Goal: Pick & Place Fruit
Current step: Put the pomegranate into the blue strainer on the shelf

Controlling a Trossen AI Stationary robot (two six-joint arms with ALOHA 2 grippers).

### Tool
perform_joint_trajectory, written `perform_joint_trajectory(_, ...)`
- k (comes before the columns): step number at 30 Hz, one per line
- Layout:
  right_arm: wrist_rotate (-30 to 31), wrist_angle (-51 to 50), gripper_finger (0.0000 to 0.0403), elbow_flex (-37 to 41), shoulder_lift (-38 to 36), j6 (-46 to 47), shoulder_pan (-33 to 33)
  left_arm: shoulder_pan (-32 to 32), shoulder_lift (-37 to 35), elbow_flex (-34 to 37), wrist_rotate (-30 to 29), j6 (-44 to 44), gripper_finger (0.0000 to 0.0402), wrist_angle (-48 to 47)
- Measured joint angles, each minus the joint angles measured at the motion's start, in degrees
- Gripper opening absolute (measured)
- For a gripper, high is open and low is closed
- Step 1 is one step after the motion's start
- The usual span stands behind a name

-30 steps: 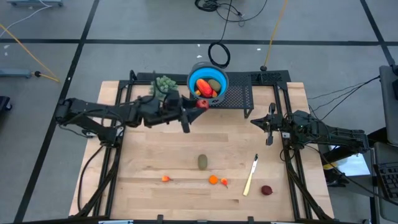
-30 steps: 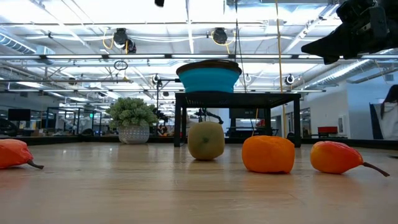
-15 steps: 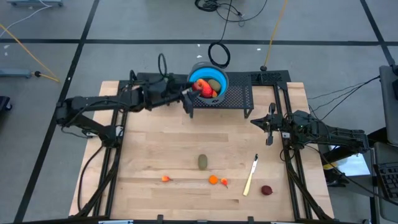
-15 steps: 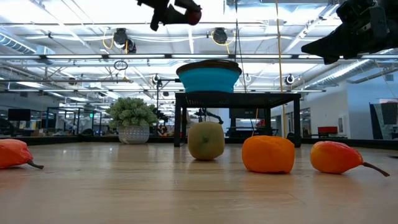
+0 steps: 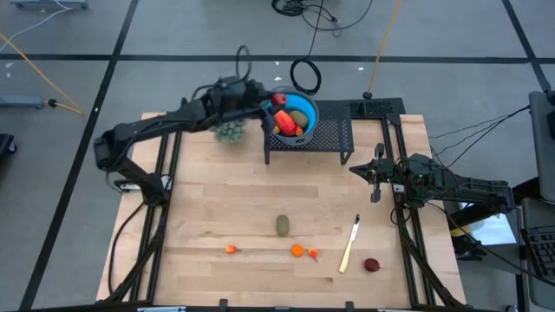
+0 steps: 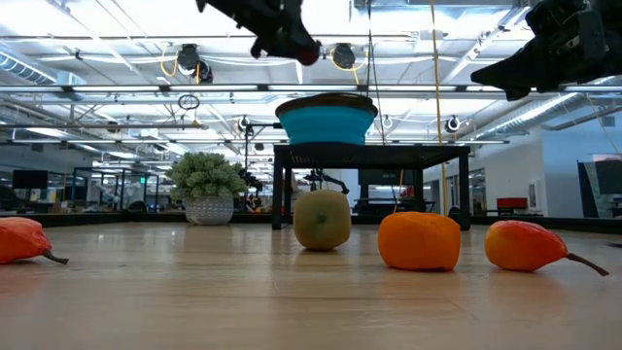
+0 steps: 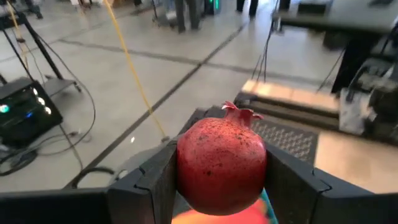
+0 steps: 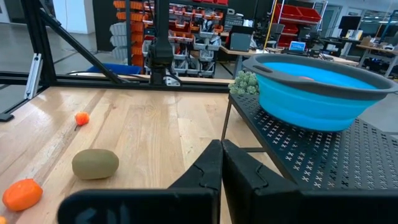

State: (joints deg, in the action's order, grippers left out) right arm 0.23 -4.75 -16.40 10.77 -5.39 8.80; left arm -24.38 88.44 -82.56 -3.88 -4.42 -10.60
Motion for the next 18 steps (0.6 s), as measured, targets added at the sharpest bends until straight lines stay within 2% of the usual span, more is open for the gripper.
perform_joint_trajectory(8, 0.0, 0.0, 0.0000, 0.0, 0.0, 0.0, 0.0, -4.4, 9.9, -10.7, 5.0, -6.0, 0.0200, -6.7)
perform_joint_trajectory(18, 0.3, -0.2, 0.0000, 0.0, 0.0, 0.0, 0.0, -6.9, 18.7, -18.0, 5.4, -11.6, 0.0200, -14.9)
